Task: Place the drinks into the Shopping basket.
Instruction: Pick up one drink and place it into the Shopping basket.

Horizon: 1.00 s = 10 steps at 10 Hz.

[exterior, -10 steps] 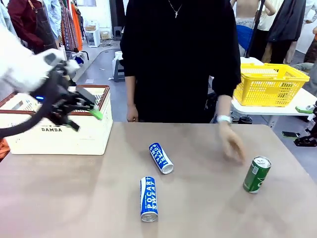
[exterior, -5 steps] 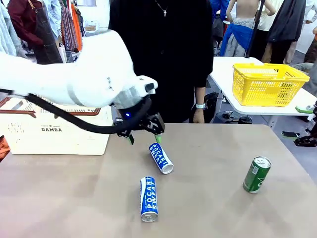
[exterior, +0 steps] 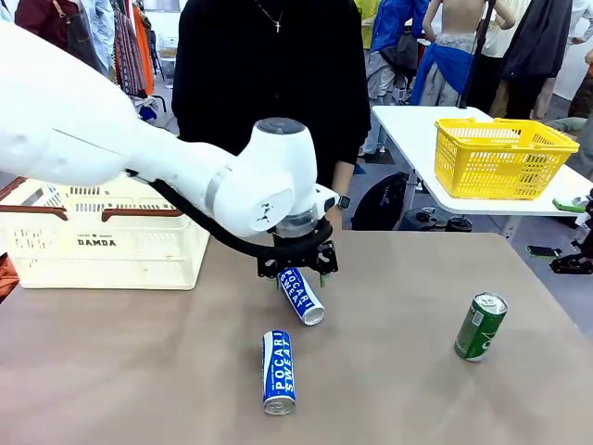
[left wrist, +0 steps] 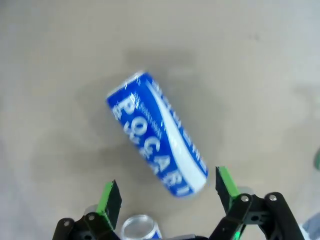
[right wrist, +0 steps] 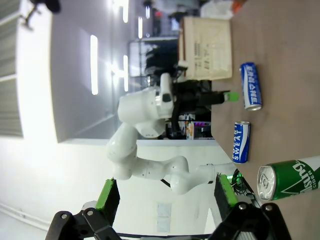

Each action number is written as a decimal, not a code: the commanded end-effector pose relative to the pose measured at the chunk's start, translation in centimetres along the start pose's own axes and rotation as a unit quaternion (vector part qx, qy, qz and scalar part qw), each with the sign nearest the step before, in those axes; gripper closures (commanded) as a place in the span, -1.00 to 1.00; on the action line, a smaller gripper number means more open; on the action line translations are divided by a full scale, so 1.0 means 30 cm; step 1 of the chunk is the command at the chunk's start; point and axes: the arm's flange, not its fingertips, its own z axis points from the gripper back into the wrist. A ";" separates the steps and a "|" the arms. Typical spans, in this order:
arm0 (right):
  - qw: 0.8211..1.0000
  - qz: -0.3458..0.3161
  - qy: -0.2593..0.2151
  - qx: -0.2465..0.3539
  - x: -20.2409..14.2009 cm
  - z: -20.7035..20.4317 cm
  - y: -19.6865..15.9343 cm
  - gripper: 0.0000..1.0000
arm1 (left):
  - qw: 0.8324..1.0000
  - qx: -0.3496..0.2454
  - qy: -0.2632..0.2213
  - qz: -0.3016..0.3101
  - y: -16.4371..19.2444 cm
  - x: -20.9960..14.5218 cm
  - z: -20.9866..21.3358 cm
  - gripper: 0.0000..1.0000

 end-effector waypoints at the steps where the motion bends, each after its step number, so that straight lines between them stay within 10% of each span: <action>1: 1.000 -0.003 0.008 -0.003 -0.001 0.005 0.015 -1.00 | 0.999 0.001 -0.015 0.041 -0.057 0.086 -0.074 -1.00; 10: 1.000 -0.003 0.008 -0.003 -0.001 0.005 0.015 -1.00 | 0.993 0.076 0.021 0.084 -0.074 0.097 -0.220 -1.00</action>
